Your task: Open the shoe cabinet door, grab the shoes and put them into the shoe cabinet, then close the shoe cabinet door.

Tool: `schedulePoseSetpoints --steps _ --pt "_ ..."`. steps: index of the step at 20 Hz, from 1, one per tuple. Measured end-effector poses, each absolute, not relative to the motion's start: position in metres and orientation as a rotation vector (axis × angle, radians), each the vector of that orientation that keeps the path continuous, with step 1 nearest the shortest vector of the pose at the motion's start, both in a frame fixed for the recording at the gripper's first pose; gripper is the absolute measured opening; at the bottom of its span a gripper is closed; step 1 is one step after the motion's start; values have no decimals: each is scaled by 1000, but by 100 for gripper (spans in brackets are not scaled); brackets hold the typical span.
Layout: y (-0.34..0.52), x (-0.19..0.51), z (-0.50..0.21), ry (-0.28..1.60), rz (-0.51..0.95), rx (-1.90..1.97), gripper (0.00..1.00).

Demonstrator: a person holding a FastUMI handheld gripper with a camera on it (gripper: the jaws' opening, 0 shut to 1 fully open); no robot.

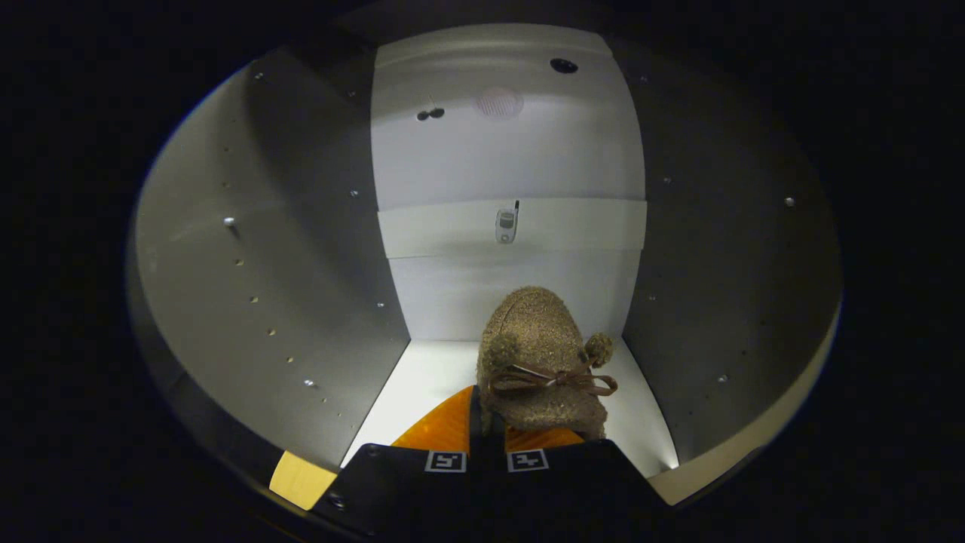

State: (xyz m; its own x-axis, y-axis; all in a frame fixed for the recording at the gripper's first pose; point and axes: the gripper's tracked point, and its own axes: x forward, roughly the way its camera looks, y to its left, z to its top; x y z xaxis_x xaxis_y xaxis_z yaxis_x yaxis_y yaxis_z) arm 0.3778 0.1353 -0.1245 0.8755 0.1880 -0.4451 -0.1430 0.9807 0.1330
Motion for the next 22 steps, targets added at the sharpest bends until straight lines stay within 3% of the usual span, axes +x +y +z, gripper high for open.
schedulePoseSetpoints --steps 11,15,19,22 --pt "145 429 -188 569 111 70 5" --pt "154 425 -199 614 136 94 13" --pt "152 418 -191 601 119 82 35" --pt "159 401 -181 592 155 106 66"
